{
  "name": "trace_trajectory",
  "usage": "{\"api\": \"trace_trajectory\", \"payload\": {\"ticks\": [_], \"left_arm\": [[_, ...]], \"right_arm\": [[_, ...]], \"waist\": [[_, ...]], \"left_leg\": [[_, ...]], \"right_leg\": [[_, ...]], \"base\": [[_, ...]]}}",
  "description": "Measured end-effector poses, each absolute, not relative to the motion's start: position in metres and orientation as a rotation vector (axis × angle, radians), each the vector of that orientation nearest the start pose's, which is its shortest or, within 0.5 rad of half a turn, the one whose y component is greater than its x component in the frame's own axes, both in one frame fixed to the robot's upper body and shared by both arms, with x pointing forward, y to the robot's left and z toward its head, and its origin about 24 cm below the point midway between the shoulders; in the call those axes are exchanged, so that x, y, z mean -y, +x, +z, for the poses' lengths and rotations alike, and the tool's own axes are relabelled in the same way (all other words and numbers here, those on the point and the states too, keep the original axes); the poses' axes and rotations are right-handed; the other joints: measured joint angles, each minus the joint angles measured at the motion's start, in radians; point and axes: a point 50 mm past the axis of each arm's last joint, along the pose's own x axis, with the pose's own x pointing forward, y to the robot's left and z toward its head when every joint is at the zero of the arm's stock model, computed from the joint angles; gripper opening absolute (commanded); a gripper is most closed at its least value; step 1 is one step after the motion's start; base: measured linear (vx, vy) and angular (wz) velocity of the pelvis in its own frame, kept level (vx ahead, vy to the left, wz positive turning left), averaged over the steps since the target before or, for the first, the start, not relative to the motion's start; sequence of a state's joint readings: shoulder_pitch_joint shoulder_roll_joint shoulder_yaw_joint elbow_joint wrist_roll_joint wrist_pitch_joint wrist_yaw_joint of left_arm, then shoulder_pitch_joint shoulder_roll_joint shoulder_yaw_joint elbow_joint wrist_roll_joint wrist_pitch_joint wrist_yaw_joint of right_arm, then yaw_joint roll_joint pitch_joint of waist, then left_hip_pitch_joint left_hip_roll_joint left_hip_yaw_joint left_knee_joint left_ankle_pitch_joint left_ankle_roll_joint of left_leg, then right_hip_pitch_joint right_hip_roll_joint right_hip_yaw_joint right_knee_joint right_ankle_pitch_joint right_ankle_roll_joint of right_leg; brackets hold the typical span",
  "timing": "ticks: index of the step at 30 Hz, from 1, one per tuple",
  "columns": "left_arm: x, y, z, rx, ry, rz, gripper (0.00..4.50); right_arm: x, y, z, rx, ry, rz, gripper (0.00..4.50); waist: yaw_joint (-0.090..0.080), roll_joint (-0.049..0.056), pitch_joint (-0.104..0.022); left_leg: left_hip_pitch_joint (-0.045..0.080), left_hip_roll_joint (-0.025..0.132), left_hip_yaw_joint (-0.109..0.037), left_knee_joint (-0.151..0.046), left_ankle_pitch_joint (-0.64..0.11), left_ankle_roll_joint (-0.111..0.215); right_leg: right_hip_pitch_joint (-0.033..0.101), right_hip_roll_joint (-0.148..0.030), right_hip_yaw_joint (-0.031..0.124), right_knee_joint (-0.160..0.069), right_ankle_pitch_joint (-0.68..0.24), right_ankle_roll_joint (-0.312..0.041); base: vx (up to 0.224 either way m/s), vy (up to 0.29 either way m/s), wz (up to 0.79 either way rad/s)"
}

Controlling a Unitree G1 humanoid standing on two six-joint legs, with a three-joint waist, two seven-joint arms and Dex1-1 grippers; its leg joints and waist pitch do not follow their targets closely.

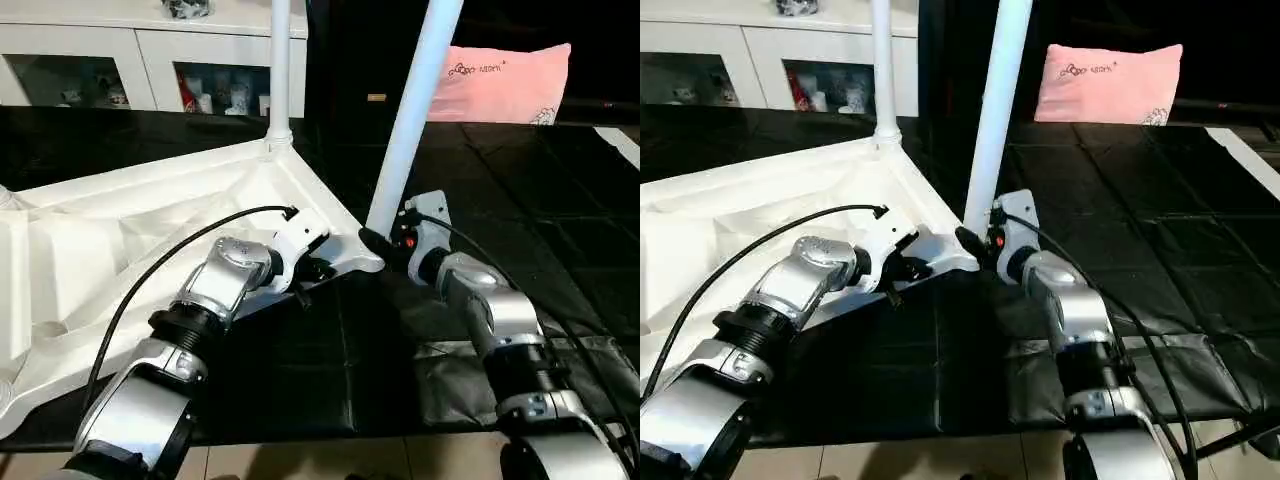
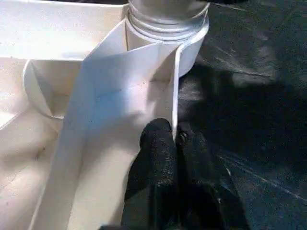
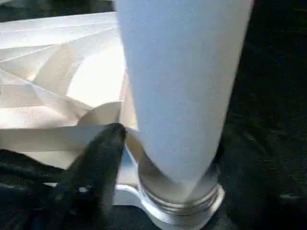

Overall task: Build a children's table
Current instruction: Rotate leg to tighten

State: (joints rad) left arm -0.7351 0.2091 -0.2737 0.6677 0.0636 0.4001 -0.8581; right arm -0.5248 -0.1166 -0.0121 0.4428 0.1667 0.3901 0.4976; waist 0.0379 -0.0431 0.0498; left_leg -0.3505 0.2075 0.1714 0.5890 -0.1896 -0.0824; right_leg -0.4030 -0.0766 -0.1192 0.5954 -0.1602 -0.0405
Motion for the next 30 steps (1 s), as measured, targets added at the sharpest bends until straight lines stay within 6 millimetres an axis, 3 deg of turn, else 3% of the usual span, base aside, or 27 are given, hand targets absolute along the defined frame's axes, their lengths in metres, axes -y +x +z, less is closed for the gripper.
{"api": "trace_trajectory", "payload": {"ticks": [8,10,13,18,24,30], "left_arm": [[-0.111,0.343,0.060,-0.522,0.393,-1.055,0.00],[-0.114,0.343,0.061,-0.517,0.401,-1.071,0.00],[-0.116,0.339,0.061,-0.506,0.419,-1.140,0.00],[-0.122,0.329,0.060,-0.489,0.460,-1.276,0.00],[-0.123,0.325,0.061,-0.477,0.505,-1.371,0.00],[-0.127,0.318,0.062,-0.486,0.513,-1.490,0.00]], "right_arm": [[0.144,0.307,0.048,-0.365,0.039,0.823,4.01],[0.144,0.301,0.046,-0.381,0.036,0.896,4.03],[0.154,0.297,0.052,-0.389,0.015,0.983,4.44],[0.178,0.297,0.061,-0.402,-0.060,1.021,4.48],[0.185,0.299,0.069,-0.381,-0.114,1.116,4.48],[0.187,0.300,0.076,-0.377,-0.163,1.254,4.48]], "waist": [[-0.002,-0.001,0.001],[-0.002,-0.002,0.001],[0.006,-0.002,0.002],[0.028,-0.002,0.002],[0.049,-0.002,0.002],[0.056,-0.003,0.002]], "left_leg": [[-0.001,0.000,0.000,0.000,0.000,0.000],[-0.001,0.000,0.000,0.000,0.000,0.000],[-0.001,0.000,0.000,0.001,0.000,0.000],[0.001,0.000,0.000,0.001,0.000,0.000],[0.000,0.000,0.000,0.003,0.000,0.000],[0.000,0.000,0.000,0.003,0.000,0.000]], "right_leg": [[0.000,0.000,0.000,0.000,-0.003,0.006],[0.000,0.000,0.000,0.000,-0.003,0.006],[-0.001,0.000,0.000,0.000,-0.003,0.006],[-0.001,0.000,0.000,0.000,-0.003,0.006],[-0.001,-0.001,0.000,0.000,-0.003,0.006],[-0.001,-0.001,0.000,0.001,-0.002,0.004]], "base": [[0.000,0.000,0.00],[0.000,0.000,0.00],[0.000,0.000,0.00],[0.000,0.000,0.00],[0.000,0.000,0.00],[0.000,0.000,0.00]]}}
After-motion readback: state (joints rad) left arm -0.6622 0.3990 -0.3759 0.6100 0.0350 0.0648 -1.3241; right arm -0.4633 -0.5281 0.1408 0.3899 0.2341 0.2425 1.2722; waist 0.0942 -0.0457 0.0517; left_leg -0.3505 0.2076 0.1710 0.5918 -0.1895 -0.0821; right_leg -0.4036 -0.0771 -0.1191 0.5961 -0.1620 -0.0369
